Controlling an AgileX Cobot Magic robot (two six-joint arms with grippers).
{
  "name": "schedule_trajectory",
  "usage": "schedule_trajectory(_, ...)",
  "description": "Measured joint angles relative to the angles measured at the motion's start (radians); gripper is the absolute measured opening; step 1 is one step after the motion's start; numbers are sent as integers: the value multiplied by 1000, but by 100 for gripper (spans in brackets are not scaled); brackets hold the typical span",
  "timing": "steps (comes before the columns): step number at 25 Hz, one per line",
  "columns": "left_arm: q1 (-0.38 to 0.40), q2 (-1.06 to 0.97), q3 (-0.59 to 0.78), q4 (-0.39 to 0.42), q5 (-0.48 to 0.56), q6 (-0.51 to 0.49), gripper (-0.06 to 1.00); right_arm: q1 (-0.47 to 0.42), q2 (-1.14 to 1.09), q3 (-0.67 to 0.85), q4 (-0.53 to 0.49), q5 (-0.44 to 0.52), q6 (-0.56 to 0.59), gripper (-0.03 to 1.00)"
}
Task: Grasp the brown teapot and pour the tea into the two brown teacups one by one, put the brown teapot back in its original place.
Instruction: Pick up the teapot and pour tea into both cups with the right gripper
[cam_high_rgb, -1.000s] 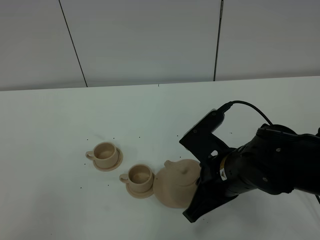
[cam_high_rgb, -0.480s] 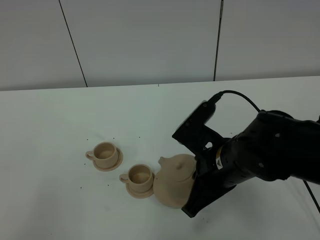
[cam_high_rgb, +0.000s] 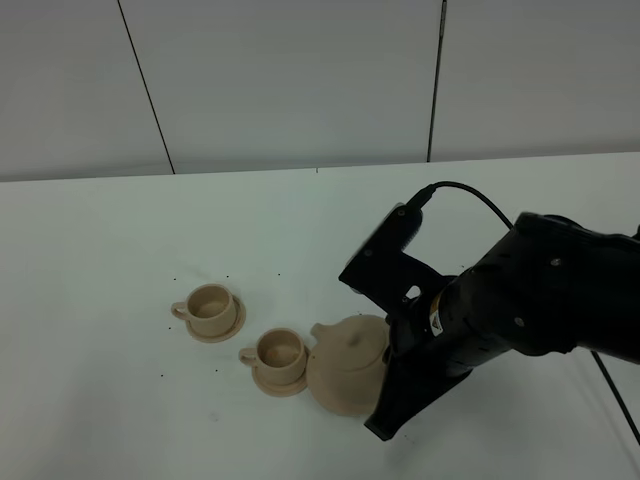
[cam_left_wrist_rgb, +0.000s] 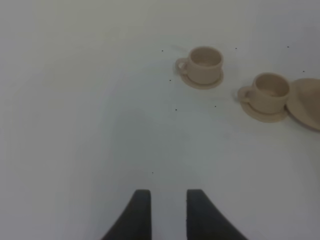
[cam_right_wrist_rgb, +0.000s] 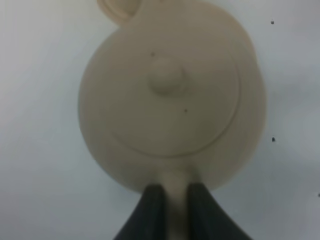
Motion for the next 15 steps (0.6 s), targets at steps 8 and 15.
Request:
schedule_trajectory(8, 0, 0, 0, 0, 0, 0, 24, 0, 8, -58, 10, -2, -45, 10)
schedule_trajectory(15, 0, 0, 0, 0, 0, 0, 24, 0, 58, -103, 84, 3, -127, 10)
